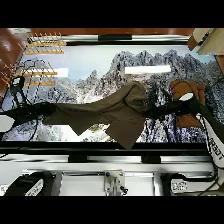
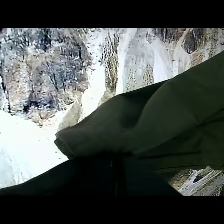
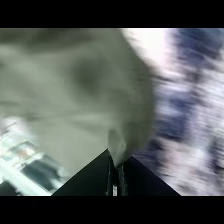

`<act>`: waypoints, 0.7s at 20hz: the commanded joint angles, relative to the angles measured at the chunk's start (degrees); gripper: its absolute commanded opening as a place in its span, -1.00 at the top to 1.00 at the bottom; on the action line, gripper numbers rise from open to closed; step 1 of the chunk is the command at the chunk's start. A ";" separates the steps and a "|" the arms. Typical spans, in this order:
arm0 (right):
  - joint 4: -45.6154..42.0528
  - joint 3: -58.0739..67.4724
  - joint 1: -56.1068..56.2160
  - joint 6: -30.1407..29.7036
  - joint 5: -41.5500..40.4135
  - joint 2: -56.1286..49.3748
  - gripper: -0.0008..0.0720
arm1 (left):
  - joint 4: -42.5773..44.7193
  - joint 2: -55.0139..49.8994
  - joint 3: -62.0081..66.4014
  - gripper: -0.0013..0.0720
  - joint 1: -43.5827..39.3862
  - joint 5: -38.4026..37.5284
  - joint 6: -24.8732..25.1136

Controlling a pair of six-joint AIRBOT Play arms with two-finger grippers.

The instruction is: Fold the shirts.

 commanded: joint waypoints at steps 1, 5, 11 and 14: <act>9.14 6.84 -0.63 -8.00 1.03 9.07 0.77 | 0.24 0.02 6.58 0.88 0.02 -1.84 5.14; 8.35 26.84 -5.27 -10.19 -4.90 28.17 0.77 | 0.24 0.63 29.00 0.88 0.02 -7.82 10.21; -8.44 39.56 -8.83 -3.15 -18.53 49.81 0.76 | 1.14 4.52 52.22 0.88 0.02 -14.10 10.40; -16.96 39.56 -8.83 3.78 -15.19 54.90 0.77 | 3.65 7.17 52.33 0.88 0.00 -26.67 7.26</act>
